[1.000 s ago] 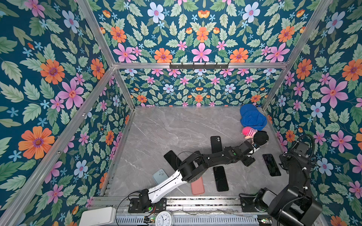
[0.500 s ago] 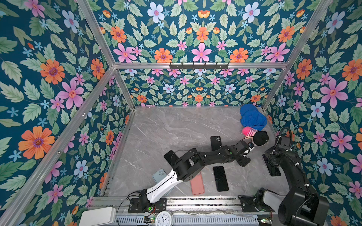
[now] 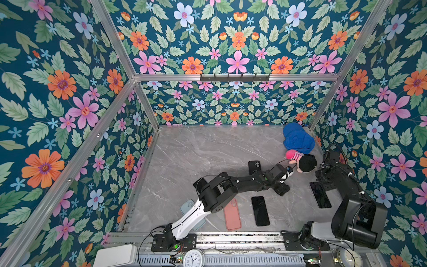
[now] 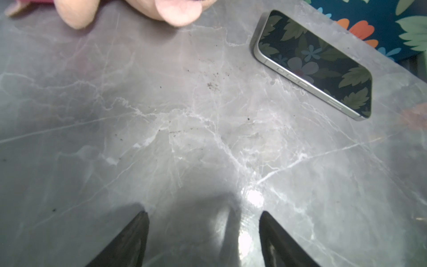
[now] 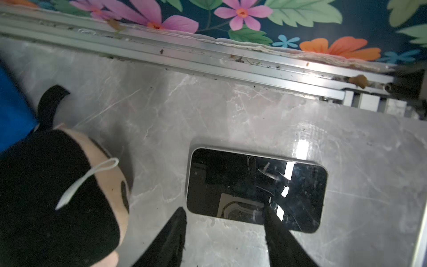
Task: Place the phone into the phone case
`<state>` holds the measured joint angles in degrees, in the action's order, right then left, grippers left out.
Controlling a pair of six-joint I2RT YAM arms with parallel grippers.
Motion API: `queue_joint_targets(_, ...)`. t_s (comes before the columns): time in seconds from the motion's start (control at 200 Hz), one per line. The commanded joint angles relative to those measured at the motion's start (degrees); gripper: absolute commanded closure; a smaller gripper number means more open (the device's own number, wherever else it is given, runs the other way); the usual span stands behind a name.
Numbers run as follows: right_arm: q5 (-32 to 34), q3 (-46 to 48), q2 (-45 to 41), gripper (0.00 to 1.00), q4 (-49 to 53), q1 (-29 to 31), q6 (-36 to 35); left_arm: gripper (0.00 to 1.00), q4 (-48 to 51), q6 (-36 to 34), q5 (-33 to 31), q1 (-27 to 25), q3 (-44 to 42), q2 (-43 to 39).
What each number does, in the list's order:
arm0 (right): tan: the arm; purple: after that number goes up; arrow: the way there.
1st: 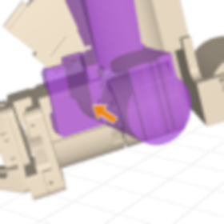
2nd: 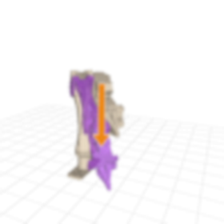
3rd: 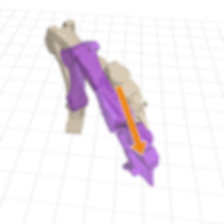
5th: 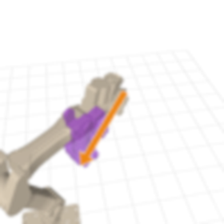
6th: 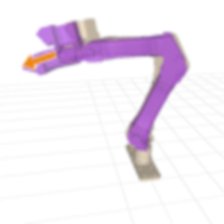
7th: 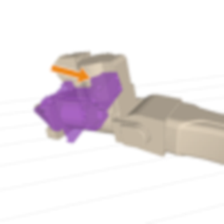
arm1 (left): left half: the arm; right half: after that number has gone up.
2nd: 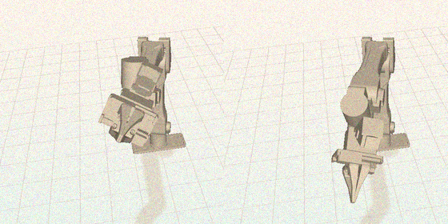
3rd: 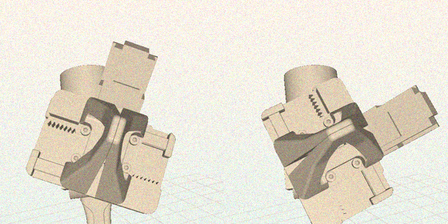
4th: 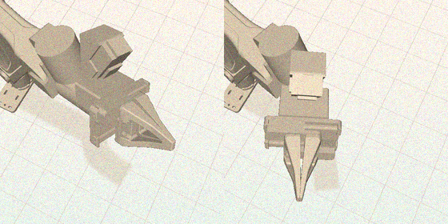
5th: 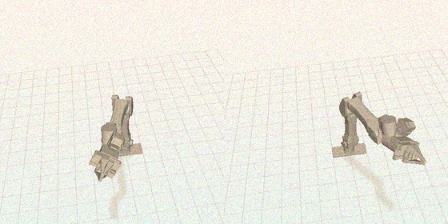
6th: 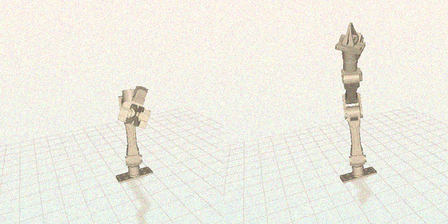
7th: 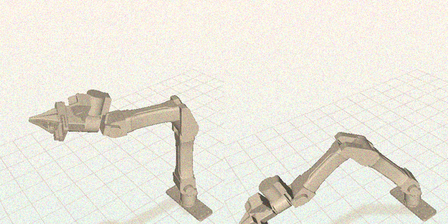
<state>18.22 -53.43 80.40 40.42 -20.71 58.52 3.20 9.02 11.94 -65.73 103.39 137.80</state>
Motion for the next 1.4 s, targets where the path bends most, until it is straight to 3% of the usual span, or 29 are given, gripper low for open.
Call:
queue_joint_targets(0.0, 4.2, -2.7, 3.4, 0.48, 8.6, 0.1, 14.3, 0.23, -1.7, 0.8, 1.1, 0.4, -1.3, -0.5)
queue_joint_targets(0.205, 5.9, -9.3, 12.0, 0.44, 19.0, 0.1, 24.7, 0.23, -2.6, 1.4, 1.8, 1.0, -2.6, -0.7)
queue_joint_targets(0.45, 3.9, -11.1, 14.1, 0.40, 19.5, -0.1, 27.7, 0.22, -2.8, 1.6, 2.0, 1.0, -2.7, -0.4)
queue_joint_targets(0.56, 2.5, -11.3, 16.4, 0.39, 17.8, 0.0, 25.2, 0.22, -2.5, 1.5, 1.9, 1.2, -2.4, -0.1)
queue_joint_targets(0.635, 2.8, -11.9, 16.3, 0.40, 16.5, 0.5, 19.8, 0.22, -2.3, 1.4, 1.8, 1.2, -2.4, -0.2)
queue_joint_targets(0.97, 7.7, -9.0, 14.1, 0.40, 15.2, 1.6, 13.8, 0.22, -1.6, 2.0, 2.6, 1.1, -1.3, -0.1)
queue_joint_targets(1.395, 9.9, -5.8, 10.3, 0.40, 14.0, 0.7, 16.2, 0.22, 1.9, 1.8, 2.8, 0.9, 3.9, 2.5)
